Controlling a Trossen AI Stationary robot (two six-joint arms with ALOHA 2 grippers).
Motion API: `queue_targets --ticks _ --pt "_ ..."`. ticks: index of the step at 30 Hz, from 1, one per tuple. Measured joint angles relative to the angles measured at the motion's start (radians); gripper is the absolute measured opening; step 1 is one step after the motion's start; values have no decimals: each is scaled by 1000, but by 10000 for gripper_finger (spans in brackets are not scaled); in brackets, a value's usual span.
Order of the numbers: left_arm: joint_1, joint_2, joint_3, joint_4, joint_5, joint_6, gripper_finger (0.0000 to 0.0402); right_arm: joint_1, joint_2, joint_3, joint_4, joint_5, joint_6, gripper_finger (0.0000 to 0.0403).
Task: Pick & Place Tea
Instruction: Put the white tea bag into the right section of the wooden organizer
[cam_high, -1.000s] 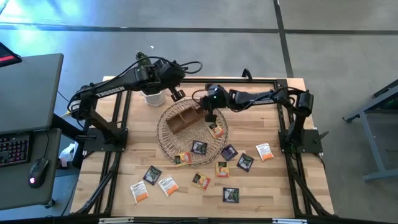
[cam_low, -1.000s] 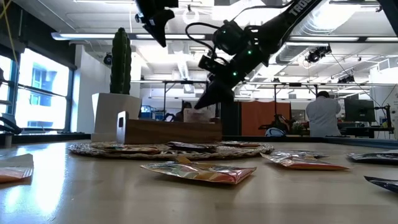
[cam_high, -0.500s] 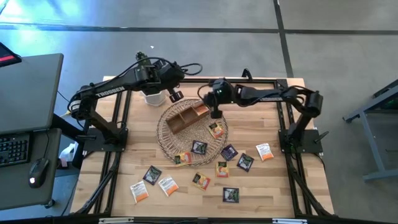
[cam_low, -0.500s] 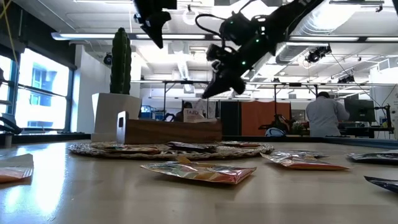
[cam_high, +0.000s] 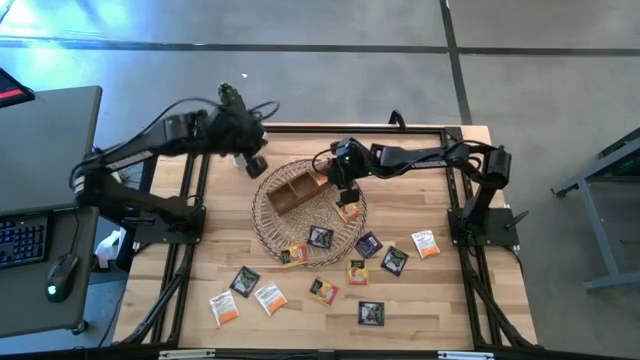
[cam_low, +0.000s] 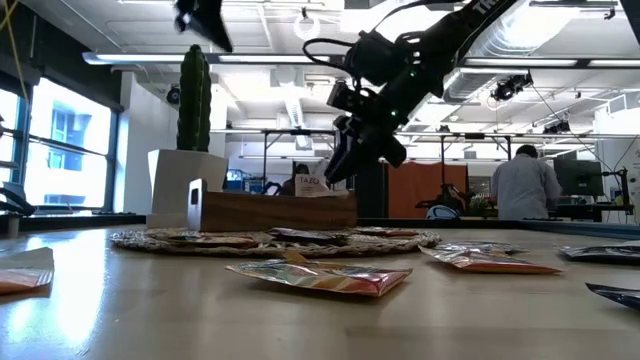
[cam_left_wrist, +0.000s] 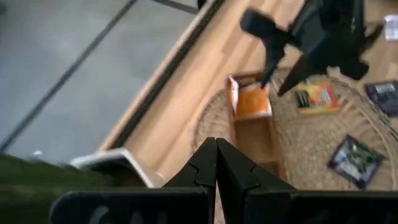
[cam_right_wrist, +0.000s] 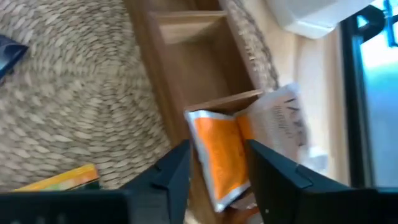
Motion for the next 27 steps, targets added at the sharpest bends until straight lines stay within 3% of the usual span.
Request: queue_targets --ticks 6,12,17,24,27 --pt "-1 -174 -371 338 175 -45 0 0 32 0 -11 8 3 172" --pt "0 -281 -606 499 236 -53 0 -4 48 0 -8 136 -2 146" --pt "0 -333 -679 535 229 -77 0 -32 54 0 -17 74 -5 103" --pt "0 -344 -685 535 227 -77 0 -48 54 0 -17 9 3 17" --pt "0 -344 -685 534 227 -77 0 -45 54 0 -16 -42 21 8"
